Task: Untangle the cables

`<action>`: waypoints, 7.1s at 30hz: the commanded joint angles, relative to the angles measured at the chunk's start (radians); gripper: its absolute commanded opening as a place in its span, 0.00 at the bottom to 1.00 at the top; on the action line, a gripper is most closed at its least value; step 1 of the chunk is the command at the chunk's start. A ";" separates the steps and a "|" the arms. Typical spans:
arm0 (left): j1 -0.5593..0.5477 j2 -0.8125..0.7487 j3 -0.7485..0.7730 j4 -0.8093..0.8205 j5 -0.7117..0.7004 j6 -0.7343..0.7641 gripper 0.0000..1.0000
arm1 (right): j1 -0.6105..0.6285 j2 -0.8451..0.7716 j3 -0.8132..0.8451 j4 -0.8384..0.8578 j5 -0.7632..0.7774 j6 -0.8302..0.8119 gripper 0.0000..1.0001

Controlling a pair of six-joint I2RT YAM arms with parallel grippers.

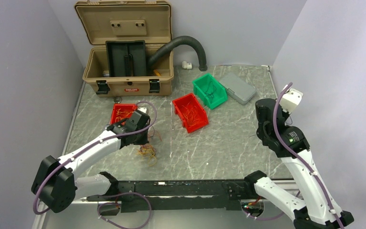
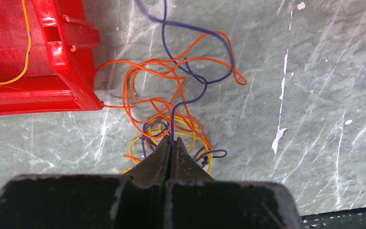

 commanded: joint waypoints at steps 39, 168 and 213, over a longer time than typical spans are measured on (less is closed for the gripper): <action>-0.135 0.044 0.090 0.055 0.098 0.060 0.00 | 0.002 0.965 0.347 0.816 -0.224 -0.369 0.00; -0.179 0.011 0.117 0.053 0.143 0.061 0.00 | -0.134 0.900 0.403 0.577 -1.023 -0.426 0.91; -0.145 0.096 0.135 0.053 0.337 0.103 0.60 | 0.399 0.439 -0.419 0.740 -1.014 -0.117 0.53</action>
